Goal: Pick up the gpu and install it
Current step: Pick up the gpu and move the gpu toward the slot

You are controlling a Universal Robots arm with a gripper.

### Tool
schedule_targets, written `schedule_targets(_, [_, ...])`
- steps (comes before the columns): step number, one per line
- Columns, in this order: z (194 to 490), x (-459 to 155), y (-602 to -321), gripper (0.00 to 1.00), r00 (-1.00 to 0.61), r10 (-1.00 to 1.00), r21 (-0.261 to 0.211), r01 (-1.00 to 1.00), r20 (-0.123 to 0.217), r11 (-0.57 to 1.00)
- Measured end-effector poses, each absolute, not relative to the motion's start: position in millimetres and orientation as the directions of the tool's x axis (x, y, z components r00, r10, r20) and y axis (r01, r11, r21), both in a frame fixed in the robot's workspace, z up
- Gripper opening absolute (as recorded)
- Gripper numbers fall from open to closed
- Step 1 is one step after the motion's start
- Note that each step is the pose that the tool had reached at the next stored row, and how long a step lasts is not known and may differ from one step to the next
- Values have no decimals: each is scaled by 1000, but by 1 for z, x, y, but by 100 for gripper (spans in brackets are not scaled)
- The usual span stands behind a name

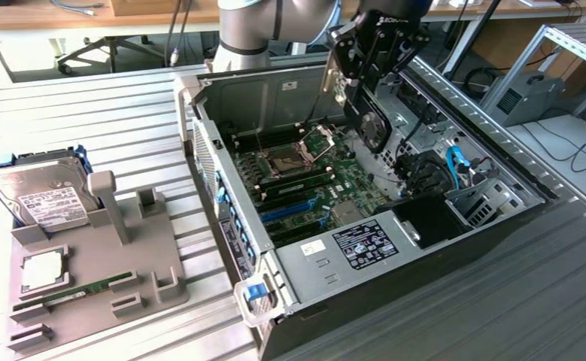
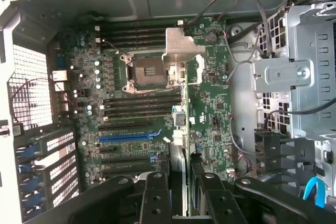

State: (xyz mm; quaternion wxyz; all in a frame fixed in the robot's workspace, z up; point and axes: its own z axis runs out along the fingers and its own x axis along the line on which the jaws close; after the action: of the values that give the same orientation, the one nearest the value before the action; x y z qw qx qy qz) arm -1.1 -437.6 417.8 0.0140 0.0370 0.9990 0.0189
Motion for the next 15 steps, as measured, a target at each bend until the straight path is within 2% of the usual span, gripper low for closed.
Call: schedule_targets(15, [417,19,-438,27,-997,74,39,73,-27,997])
